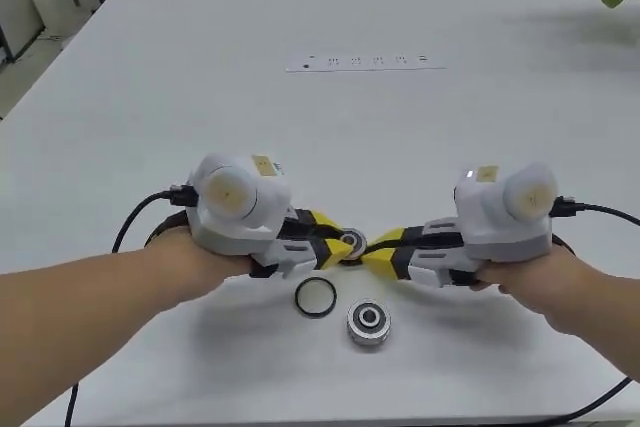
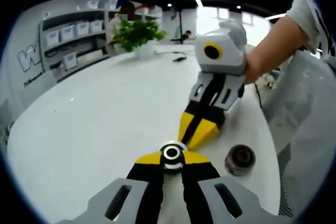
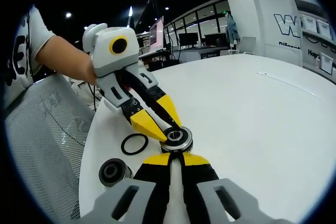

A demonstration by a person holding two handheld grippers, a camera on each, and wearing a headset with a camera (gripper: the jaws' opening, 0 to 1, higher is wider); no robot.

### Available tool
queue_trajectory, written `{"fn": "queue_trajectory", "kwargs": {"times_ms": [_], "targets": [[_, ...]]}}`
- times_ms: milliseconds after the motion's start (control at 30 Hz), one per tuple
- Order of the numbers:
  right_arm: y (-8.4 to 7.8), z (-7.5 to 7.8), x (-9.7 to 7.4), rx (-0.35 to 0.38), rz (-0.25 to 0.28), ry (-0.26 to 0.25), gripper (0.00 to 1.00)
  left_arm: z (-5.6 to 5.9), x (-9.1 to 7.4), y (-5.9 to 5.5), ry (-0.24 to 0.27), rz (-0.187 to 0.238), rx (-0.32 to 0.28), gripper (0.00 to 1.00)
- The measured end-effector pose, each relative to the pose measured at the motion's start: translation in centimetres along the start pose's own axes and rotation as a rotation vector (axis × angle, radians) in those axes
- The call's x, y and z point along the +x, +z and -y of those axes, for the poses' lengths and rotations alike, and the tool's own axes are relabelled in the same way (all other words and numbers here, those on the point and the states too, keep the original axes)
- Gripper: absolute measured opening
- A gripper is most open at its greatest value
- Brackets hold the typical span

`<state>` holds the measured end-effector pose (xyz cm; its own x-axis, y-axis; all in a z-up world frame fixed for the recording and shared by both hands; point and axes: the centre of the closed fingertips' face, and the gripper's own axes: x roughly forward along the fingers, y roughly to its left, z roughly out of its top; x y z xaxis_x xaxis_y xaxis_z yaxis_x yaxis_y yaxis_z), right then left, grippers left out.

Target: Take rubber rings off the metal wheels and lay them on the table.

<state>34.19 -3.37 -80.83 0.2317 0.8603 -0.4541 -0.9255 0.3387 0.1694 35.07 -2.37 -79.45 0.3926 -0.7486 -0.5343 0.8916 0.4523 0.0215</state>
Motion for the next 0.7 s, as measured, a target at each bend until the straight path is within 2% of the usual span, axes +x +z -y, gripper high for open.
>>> {"fn": "queue_trajectory", "kwargs": {"times_ms": [333, 400, 700], "targets": [[-0.02, 0.17, -0.11, 0.031, -0.001, -0.001, 0.0, 0.02, -0.01, -0.04, 0.001, -0.004, 0.009, 0.12], [-0.04, 0.2, -0.21, 0.067, 0.007, -0.001, 0.0, 0.03, -0.01, -0.03, 0.002, -0.005, 0.011, 0.12], [0.2, 0.47, -0.61, 0.134, 0.032, 0.002, 0.0, 0.06, 0.02, 0.02, 0.006, -0.009, 0.014, 0.12]]}}
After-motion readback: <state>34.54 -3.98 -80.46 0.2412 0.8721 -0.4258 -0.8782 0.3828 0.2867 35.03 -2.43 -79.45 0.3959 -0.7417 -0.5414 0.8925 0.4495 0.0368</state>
